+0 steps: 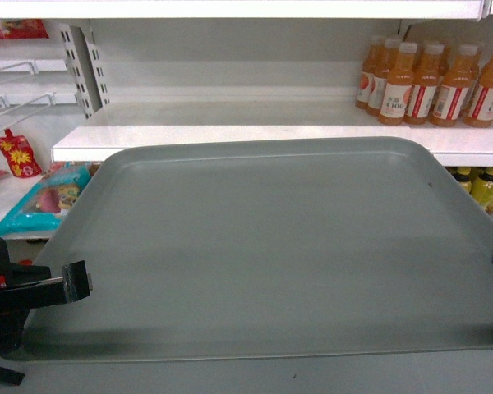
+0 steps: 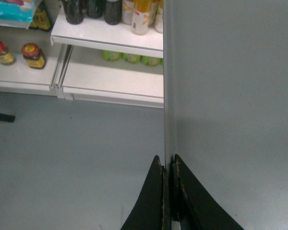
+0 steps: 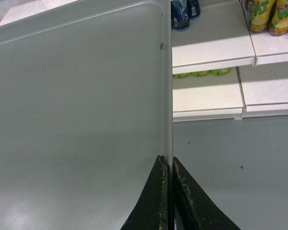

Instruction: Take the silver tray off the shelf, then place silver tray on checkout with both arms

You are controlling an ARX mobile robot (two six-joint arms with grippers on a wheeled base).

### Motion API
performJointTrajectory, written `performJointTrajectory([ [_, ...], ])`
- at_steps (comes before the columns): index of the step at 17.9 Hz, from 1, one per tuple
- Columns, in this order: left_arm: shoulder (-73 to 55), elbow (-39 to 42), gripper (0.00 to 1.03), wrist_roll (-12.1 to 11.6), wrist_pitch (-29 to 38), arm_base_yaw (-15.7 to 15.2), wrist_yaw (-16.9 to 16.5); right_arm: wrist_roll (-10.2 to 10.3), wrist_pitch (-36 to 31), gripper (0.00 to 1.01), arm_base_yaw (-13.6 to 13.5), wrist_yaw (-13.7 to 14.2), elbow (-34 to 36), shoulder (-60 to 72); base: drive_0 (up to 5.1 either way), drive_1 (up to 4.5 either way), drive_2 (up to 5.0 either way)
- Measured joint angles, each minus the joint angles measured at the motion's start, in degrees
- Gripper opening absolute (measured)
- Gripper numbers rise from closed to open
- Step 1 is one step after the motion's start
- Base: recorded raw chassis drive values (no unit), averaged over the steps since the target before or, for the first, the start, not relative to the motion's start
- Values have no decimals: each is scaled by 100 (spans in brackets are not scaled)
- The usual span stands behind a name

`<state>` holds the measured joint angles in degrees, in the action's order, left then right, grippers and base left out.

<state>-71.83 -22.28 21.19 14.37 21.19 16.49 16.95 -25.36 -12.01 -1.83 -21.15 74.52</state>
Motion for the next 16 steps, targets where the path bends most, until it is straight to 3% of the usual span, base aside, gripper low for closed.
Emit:
performJointTrajectory([
  [16, 0, 0, 3, -11, -7, 4, -4, 2, 24, 3, 0, 2, 2, 0, 9, -420, 439],
])
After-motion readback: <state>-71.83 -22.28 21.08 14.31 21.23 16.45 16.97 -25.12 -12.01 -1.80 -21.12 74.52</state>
